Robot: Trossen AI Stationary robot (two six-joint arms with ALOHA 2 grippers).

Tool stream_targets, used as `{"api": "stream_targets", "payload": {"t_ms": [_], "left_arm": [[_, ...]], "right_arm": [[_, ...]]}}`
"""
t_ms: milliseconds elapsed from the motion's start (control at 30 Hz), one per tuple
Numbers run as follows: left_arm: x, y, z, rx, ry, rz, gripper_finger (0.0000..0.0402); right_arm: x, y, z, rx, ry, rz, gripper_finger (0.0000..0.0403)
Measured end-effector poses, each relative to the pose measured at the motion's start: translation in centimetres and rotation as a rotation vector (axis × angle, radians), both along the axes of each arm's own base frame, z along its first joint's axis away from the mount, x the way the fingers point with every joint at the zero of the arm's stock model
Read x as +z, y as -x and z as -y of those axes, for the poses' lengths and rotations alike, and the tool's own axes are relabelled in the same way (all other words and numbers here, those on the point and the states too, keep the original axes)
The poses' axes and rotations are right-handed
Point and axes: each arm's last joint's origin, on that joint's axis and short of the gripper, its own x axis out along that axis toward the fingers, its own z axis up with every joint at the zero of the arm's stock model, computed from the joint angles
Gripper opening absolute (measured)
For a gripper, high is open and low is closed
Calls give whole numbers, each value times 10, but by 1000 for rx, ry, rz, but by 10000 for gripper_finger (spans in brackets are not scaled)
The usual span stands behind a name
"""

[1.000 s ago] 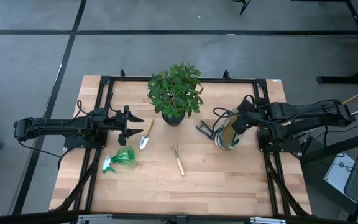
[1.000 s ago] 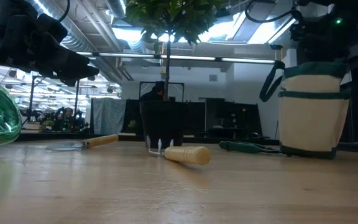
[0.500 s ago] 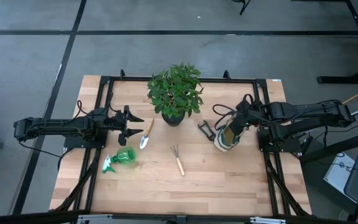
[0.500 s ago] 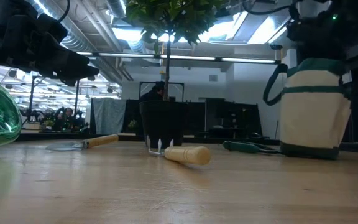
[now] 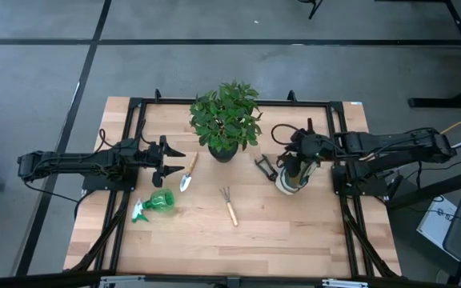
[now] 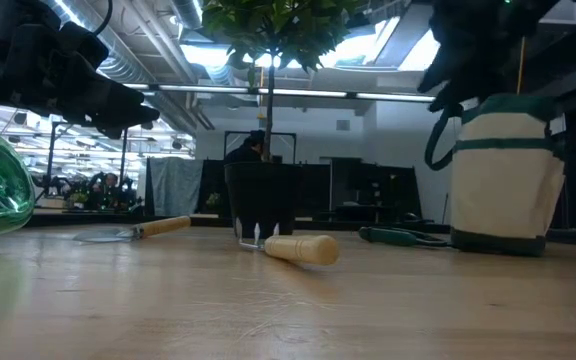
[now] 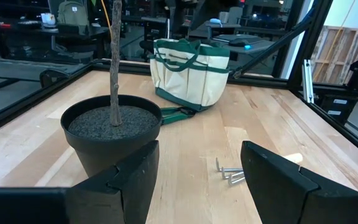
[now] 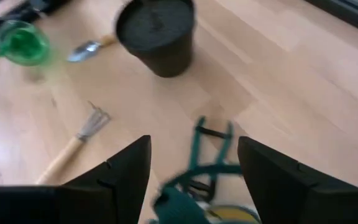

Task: Pick & Place Garden tools in Gardening bag
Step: Prepare the white gardening bag

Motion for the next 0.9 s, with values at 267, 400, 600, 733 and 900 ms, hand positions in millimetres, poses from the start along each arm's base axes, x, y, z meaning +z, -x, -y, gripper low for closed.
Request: {"api": "stream_targets", "payload": {"t_ms": [267,400,600,733,900], "left_arm": [[0,0,0,0,0,0,224],[0,0,0,0,0,0,224],[0,0,0,0,0,0,224],[0,0,0,0,0,1,224],[0,0,0,0,0,1,224]], "right_arm": [[-14,-30,-6,126,-68,20,242],[-22,-40,-10,185,-133,1,242],[-28,-43,-21,242,-210,-26,242],[-26,-44,-31,292,-212,0,242],[-20,-47,-44,396,-164,70,242]]}}
